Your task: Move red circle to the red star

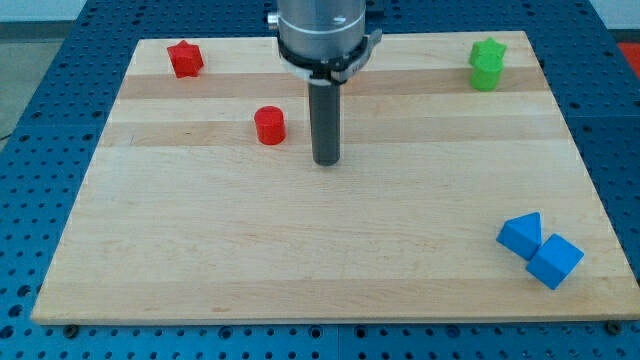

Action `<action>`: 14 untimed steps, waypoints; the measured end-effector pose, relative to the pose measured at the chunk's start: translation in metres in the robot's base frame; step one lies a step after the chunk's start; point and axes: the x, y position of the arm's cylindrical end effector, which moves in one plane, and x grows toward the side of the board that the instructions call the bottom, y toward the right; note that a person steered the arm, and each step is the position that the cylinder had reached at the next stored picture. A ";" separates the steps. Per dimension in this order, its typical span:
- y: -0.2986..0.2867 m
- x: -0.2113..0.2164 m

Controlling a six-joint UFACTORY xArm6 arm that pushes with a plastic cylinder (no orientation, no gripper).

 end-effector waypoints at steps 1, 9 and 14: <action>-0.009 -0.001; -0.138 -0.133; -0.142 -0.080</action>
